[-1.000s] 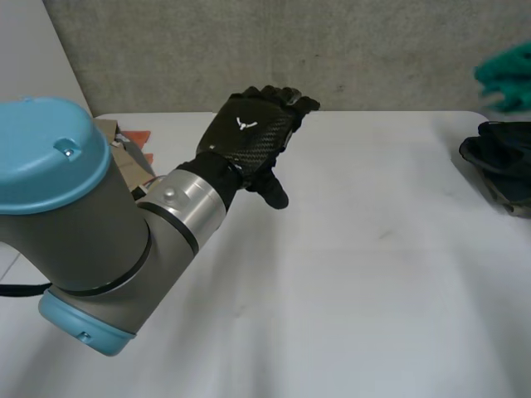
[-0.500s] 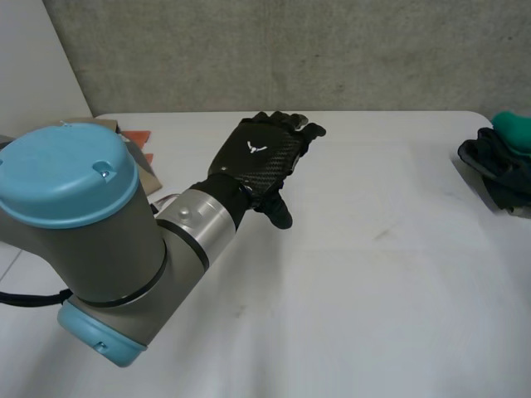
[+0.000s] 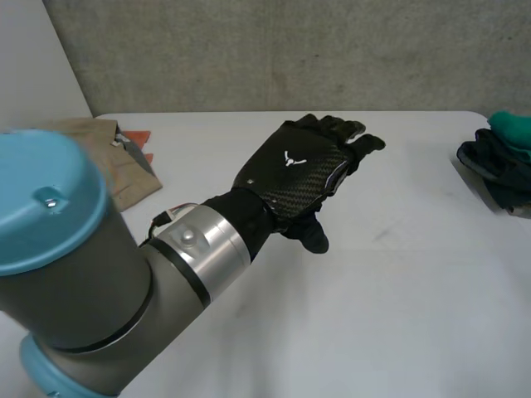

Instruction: Fold the laundry.

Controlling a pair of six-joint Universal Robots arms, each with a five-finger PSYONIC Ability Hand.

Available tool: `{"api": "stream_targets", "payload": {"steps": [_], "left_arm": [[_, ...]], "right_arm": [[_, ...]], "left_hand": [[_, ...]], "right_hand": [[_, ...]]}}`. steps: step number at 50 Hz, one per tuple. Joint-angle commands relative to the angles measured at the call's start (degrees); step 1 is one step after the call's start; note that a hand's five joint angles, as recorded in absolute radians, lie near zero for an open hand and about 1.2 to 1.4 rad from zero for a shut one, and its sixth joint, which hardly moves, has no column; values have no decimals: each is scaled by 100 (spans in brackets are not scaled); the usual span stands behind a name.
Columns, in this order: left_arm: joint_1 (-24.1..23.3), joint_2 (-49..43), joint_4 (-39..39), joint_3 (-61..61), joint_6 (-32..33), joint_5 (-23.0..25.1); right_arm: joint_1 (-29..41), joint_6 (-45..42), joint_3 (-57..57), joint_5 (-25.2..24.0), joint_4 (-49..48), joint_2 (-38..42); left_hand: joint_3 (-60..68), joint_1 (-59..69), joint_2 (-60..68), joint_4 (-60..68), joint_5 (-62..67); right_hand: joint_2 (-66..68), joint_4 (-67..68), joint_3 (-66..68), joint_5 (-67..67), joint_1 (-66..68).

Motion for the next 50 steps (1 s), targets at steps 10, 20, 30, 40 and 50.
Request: {"api": "stream_targets", "payload": {"steps": [10,20,30,40,50], "left_arm": [[713,734,32,-47,-16,232],[3171,350,198,110,150,-568],[4757,-1944,428,997,1758,-489],[5170,-4160,761,2544,3183,-173],[4847,-4006,1131,2477,3052,-225]], "right_arm": [[2989,982,2604,-45,-2739,-2783],[4947,1318,4864,-1427,-3033,-3339],[5284,-44,5032,-1339,-1449,-2364],[5214,-616,5190,-1067,-1352,-1985],[5179,-564,5278,-1085,-1369,-2037]], "left_hand": [[-140,-75,-107,-87,-203],[-173,-108,-140,-120,-236],[-190,-125,-157,-137,-253],[312,377,345,365,249],[6805,6870,6838,6858,6742]], "right_hand": [[-214,-195,-202,-250,-330],[-214,-195,-202,-250,-330],[-214,-195,-202,-250,-330],[-214,-195,-202,-250,-330],[-214,-195,-202,-250,-330]]}}
